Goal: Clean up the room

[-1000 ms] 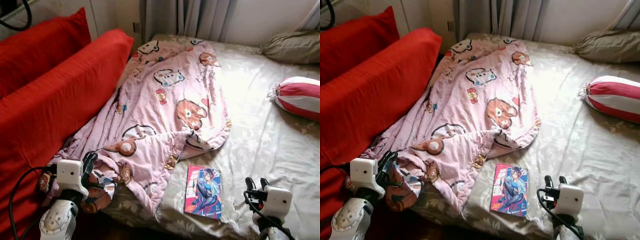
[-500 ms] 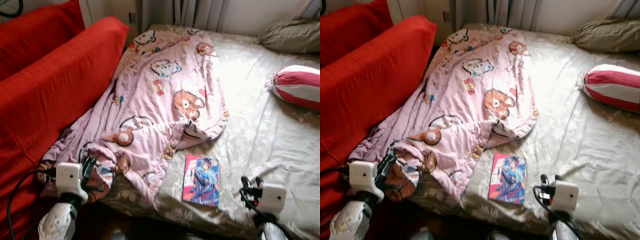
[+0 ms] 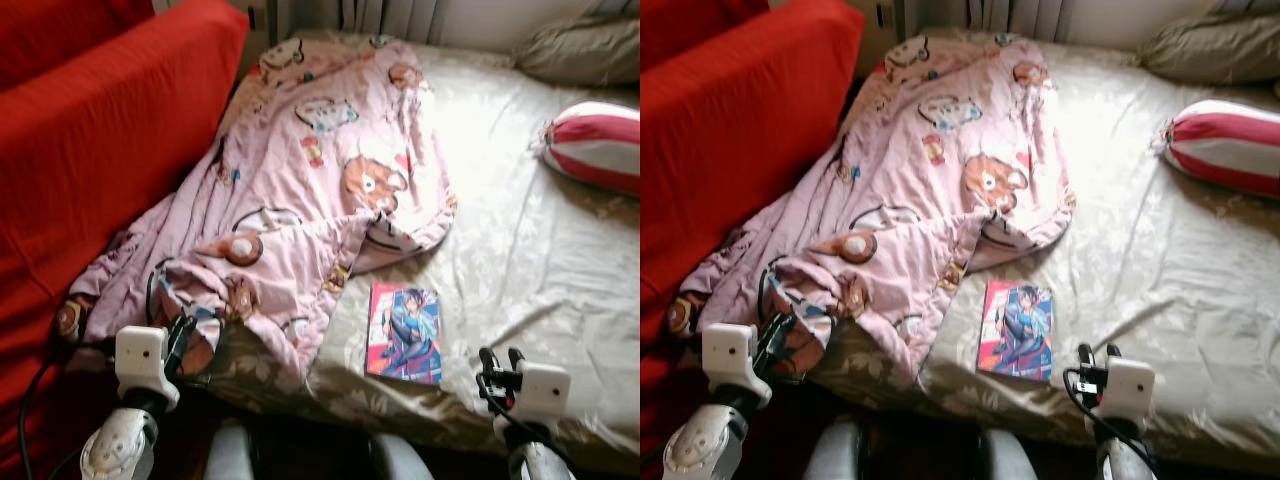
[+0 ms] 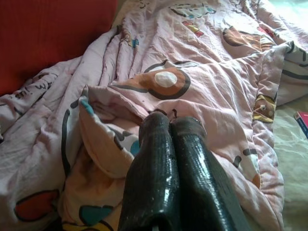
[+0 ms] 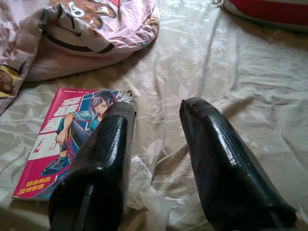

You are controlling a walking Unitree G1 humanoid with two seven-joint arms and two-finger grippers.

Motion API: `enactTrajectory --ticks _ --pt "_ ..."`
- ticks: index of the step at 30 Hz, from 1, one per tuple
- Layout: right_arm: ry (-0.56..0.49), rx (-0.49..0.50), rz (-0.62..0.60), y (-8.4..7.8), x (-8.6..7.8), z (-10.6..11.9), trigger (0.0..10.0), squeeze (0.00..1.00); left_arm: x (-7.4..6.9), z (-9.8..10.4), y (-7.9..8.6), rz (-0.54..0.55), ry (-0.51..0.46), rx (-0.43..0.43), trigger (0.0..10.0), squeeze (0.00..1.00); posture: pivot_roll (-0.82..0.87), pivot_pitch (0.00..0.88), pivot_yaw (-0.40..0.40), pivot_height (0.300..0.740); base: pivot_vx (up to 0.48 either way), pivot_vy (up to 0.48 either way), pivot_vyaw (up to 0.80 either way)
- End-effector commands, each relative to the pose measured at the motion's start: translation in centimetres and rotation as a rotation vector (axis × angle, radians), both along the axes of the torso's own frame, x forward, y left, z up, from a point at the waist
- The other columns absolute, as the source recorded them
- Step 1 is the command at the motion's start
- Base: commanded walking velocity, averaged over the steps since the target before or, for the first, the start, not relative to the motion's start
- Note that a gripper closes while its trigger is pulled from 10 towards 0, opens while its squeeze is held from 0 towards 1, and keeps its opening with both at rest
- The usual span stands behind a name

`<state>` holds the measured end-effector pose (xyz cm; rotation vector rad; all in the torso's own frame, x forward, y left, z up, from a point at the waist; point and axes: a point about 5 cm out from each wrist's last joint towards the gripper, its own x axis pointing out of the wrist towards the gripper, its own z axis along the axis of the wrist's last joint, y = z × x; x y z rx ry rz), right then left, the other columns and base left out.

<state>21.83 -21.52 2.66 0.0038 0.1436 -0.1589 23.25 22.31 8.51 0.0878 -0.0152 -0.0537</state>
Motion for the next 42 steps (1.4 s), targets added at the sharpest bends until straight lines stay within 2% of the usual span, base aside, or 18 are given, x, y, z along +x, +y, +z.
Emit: enactTrajectory --ticks 1,6,12,15,22,39,42 --pt "0.011 -0.003 -0.007 -0.5 -0.1 -0.2 10.0 0.0 -0.1 -0.2 -0.3 -0.004 0.007 -0.011 10.0 0.0 0.1 0.165 -0.077 0.632 0.0 0.0 0.0" --pt "-0.003 -0.005 -0.011 -0.8 0.4 0.2 10.0 0.0 0.3 0.0 -0.5 -0.01 -0.002 -0.017 10.0 0.0 0.09 0.156 -0.076 0.632 0.0 0.0 0.0" --pt "0.044 0.009 -0.01 -0.4 0.0 -0.6 10.0 0.0 0.3 0.2 -0.5 -0.014 -0.005 -0.014 10.0 0.0 0.1 0.153 -0.073 0.632 0.0 0.0 0.0" --pt "0.052 0.005 0.001 -0.1 -0.2 -0.8 10.0 0.0 0.2 0.2 -0.3 -0.024 -0.001 0.014 10.0 0.0 0.09 0.155 -0.073 0.608 0.0 0.0 0.0" --pt "0.031 0.025 -0.002 0.0 0.0 -0.6 10.0 0.0 0.3 0.5 0.3 -0.013 -0.002 0.027 10.0 0.0 0.1 0.177 -0.073 0.608 0.0 0.0 0.0" --pt "0.06 0.043 0.01 0.7 -0.1 -1.0 10.0 0.0 0.2 0.2 0.1 -0.021 0.018 0.023 10.0 0.0 0.1 0.203 -0.068 0.608 0.0 0.0 0.0" --pt "0.077 0.041 -0.001 0.7 0.0 -1.3 10.0 0.0 0.2 0.2 0.2 -0.019 0.021 0.023 10.0 0.0 0.1 0.207 -0.066 0.583 0.0 0.0 0.0"
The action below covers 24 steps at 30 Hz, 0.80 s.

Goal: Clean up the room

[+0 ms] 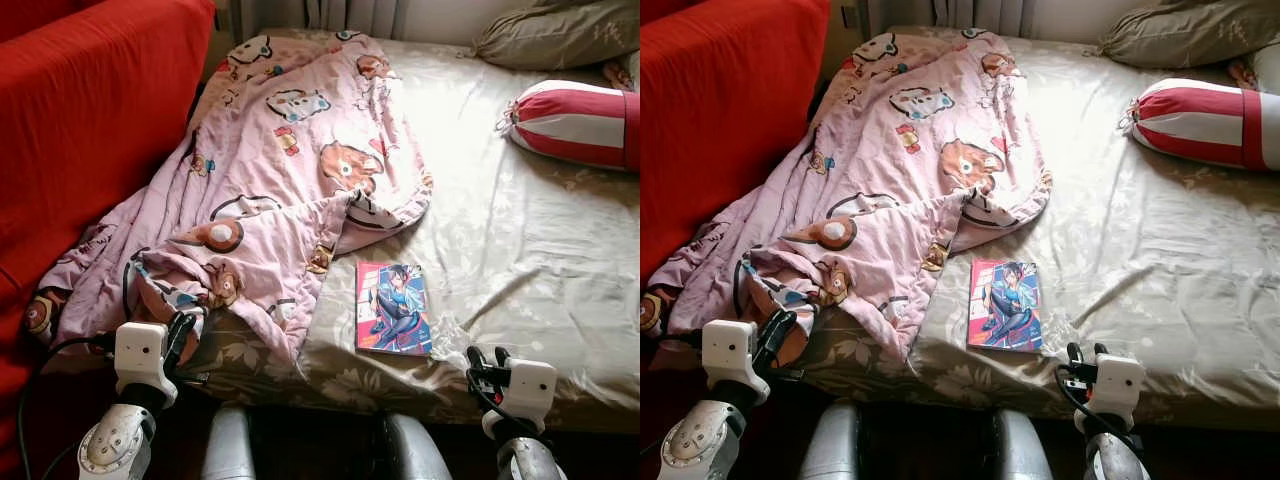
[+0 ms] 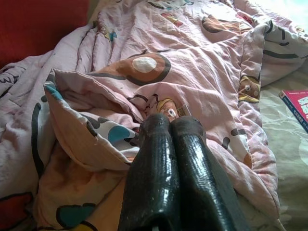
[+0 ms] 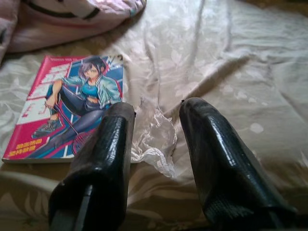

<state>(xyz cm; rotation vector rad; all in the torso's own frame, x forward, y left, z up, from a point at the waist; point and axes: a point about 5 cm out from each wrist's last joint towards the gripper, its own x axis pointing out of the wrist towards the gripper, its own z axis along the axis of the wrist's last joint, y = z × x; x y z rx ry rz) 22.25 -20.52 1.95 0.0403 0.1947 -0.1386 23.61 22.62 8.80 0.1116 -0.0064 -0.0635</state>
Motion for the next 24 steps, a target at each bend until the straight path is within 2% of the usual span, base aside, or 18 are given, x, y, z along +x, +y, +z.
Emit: enactTrajectory --ticks 1,3,24 --pt "0.03 -0.001 -0.018 -0.32 -0.43 -0.54 10.0 0.0 -0.12 -0.08 -0.14 -0.01 0.012 -0.001 10.0 0.0 0.1 0.207 -0.066 0.583 0.0 0.0 0.0" --pt "0.001 0.0 -0.018 -0.32 -0.4 -0.29 10.0 0.0 -0.11 -0.1 -0.11 -0.009 0.015 -0.002 10.0 0.0 0.11 0.207 -0.066 0.573 0.0 0.0 0.0" --pt "0.001 0.026 -0.01 0.18 -0.17 -0.26 10.0 0.0 0.03 0.04 -0.41 -0.013 0.016 -0.012 10.0 0.0 0.11 0.222 -0.062 0.573 0.0 0.0 0.0"
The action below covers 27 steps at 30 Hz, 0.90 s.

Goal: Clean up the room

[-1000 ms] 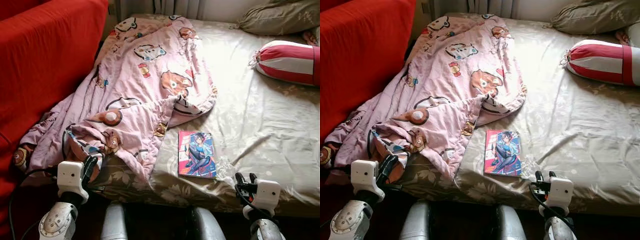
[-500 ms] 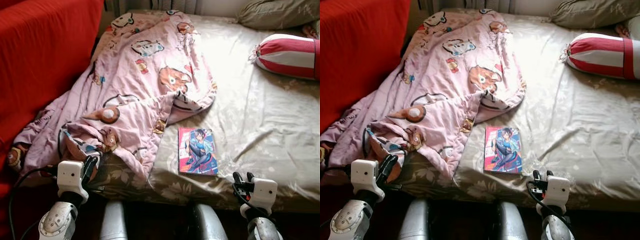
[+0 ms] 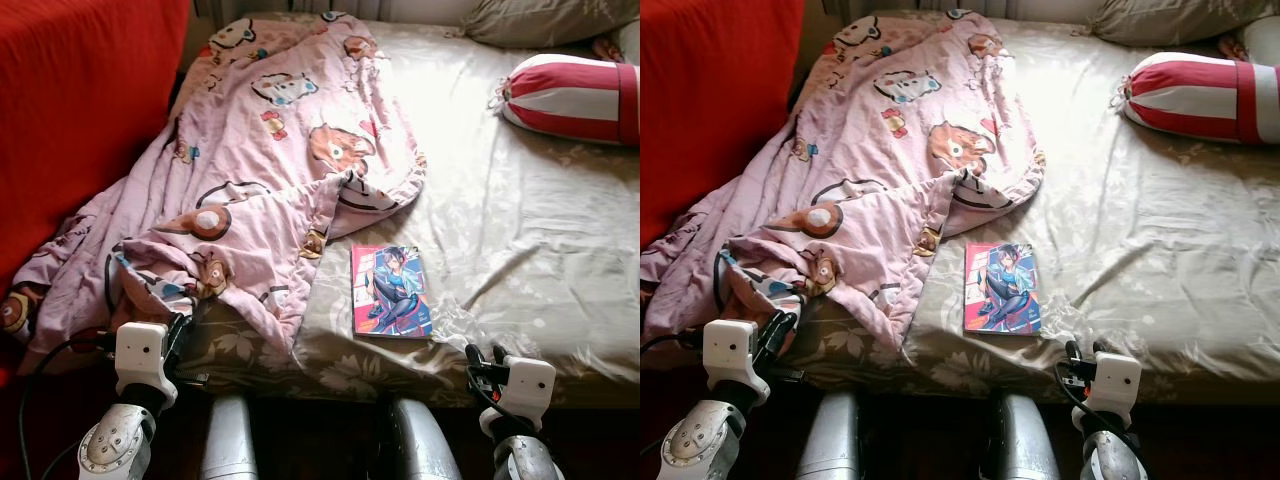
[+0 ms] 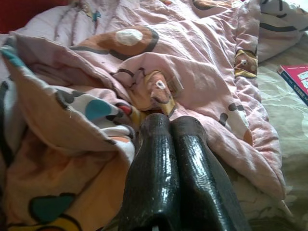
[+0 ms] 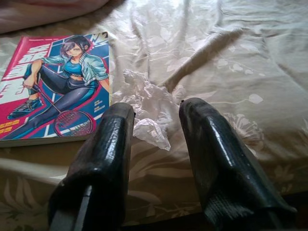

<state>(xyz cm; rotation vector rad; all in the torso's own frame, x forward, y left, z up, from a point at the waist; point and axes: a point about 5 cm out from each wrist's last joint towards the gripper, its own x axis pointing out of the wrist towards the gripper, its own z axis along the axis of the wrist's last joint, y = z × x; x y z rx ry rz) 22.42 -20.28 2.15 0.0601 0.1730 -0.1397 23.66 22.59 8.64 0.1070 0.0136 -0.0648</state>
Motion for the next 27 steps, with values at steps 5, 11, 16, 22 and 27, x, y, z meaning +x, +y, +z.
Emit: enactTrajectory --ticks 5,11,16,22,27 --pt "0.027 0.016 0.013 0.3 -0.1 -0.5 10.0 0.0 0.1 0.3 -0.5 -0.022 -0.004 -0.01 10.0 0.0 0.11 0.227 -0.06 0.573 0.27 0.0 0.0" --pt "0.033 0.016 0.02 0.4 0.2 -0.6 10.0 0.0 0.2 0.3 -0.7 -0.031 -0.001 -0.01 10.0 0.0 0.11 0.227 -0.056 0.573 0.316 0.0 0.0" --pt "0.037 0.022 0.02 0.4 0.4 -0.6 10.0 0.0 0.3 0.3 -0.7 -0.035 -0.001 -0.009 10.0 0.0 0.11 0.228 -0.055 0.573 0.364 0.0 0.0" --pt "0.038 0.025 0.009 0.2 0.9 -0.6 10.0 0.0 0.3 0.3 -0.8 -0.039 0.002 -0.006 10.0 0.0 0.11 0.232 -0.055 0.573 0.378 0.0 0.0" --pt "0.036 0.055 -0.041 -0.3 1.3 -0.6 10.0 0.0 0.3 0.4 -0.8 -0.036 0.0 -0.002 10.0 0.0 0.11 0.239 -0.054 0.573 0.297 0.0 0.0"
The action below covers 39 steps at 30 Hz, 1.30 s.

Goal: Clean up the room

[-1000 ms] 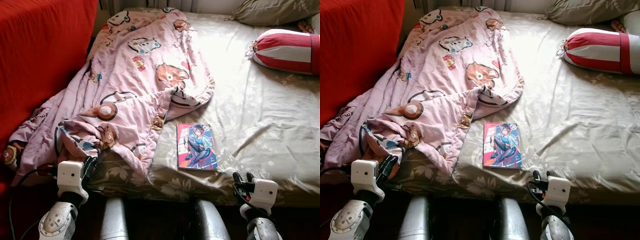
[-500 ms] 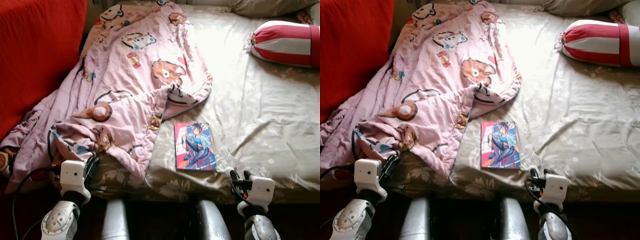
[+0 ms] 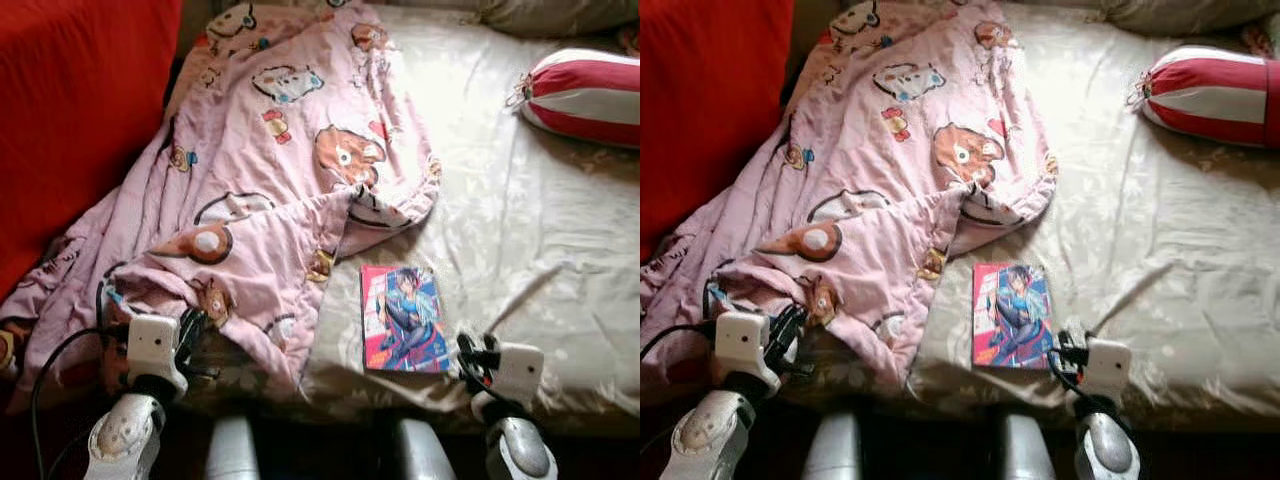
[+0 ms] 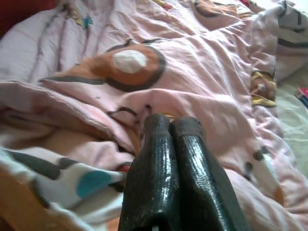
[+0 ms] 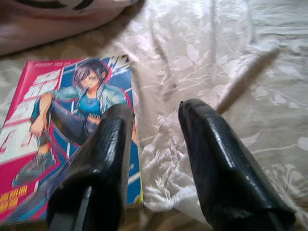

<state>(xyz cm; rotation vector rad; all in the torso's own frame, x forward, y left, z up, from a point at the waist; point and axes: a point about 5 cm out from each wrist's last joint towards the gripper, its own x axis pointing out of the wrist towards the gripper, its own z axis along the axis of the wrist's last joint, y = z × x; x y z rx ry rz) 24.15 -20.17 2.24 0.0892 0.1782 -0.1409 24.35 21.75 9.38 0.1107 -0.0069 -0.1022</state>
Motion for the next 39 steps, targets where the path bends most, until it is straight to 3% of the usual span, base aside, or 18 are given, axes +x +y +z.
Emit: enactTrajectory --ticks 1,10,11,12,21,24,28,39 --pt "0.033 0.026 -0.037 -0.4 -0.4 -0.7 10.0 0.0 -0.4 -0.4 0.0 0.003 0.019 -0.005 10.0 0.0 0.11 0.239 -0.054 0.573 0.0 0.0 0.0" --pt "0.093 0.098 -0.164 -2.4 1.0 -1.3 10.0 0.0 -0.7 -0.4 0.1 0.005 0.024 -0.004 10.0 0.0 0.12 0.253 -0.049 0.573 0.0 0.0 0.0" --pt "0.107 0.115 -0.192 -3.1 1.4 -1.4 10.0 0.57 -0.8 -0.4 0.1 0.005 0.025 -0.004 10.0 0.0 0.13 0.255 -0.047 0.573 0.0 0.0 0.0" --pt "0.123 0.126 -0.215 -3.6 1.7 -1.5 10.0 1.0 -0.8 -0.3 0.1 0.004 0.025 -0.004 10.0 0.0 0.13 0.257 -0.044 0.573 0.0 0.0 0.0" --pt "0.119 0.194 -0.242 -4.8 3.5 -1.0 10.0 1.0 -1.1 -0.1 0.2 0.0 0.029 0.003 10.0 0.0 0.16 0.273 -0.014 0.573 0.0 0.0 0.0" --pt "0.104 0.222 -0.245 -4.8 4.1 -0.8 10.0 1.0 -1.2 0.0 0.3 -0.001 0.029 0.005 10.0 0.0 0.17 0.278 -0.007 0.573 0.0 0.0 0.0" --pt "0.035 0.257 -0.187 -4.1 5.9 0.8 10.0 1.0 -1.1 0.3 0.2 -0.011 0.032 0.016 10.0 0.0 0.18 0.299 0.012 0.573 0.0 0.0 0.0" --pt "0.014 0.267 -0.173 -3.8 7.7 2.2 10.0 1.0 -1.8 0.4 0.2 -0.011 0.054 0.015 10.0 0.0 0.2 0.334 0.027 0.573 0.0 0.0 0.0"
